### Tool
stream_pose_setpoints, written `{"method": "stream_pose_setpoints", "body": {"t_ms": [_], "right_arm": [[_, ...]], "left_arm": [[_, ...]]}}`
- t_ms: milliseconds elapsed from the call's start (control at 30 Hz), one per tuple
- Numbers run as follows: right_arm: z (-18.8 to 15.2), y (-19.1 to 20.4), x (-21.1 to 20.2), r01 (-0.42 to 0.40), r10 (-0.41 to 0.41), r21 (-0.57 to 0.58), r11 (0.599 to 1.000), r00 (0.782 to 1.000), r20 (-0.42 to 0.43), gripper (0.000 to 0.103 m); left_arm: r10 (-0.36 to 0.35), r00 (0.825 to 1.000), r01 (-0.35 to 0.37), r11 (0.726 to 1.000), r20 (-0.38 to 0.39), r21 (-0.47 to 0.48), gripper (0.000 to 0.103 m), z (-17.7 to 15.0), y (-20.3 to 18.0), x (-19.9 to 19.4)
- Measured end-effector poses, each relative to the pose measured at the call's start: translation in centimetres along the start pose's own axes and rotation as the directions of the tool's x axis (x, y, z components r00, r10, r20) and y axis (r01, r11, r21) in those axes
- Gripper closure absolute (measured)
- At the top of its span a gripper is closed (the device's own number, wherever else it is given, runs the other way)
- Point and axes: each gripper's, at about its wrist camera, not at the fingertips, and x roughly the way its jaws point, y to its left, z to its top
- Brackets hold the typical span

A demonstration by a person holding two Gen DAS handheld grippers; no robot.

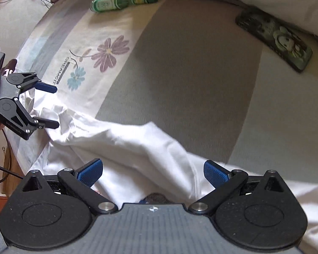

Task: Fold clothes

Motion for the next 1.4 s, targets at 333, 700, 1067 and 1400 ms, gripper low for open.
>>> {"method": "stream_pose_setpoints", "body": {"t_ms": [333,700,1067,1400], "right_arm": [[0.9,-3.1,4.1,-0.196,0.203,0.108,0.975,0.977,-0.059,0.000],[0.1,-2.7,3.4,-0.373,0.385,0.144,0.917,0.921,-0.065,0.000],[-1.5,-2.2,3.3,-0.502,0.524,0.177,0.847,0.844,-0.116,0.000],[-0.8,-0.6,3.6,-0.401,0.397,0.002,0.916,0.907,-0.144,0.000]], "left_arm": [[-0.192,0.979,0.196,0.980,-0.070,0.048,0.015,-1.3,-1.4,1.2],[-0.249,0.967,0.250,0.968,-0.048,0.023,0.018,-0.9,-0.2,2.4],[-0.379,0.919,0.375,0.925,-0.110,-0.058,0.025,-2.5,0.2,1.8],[-0.310,0.945,0.319,0.944,-0.103,0.088,0.032,-0.7,-0.5,2.4]]}}
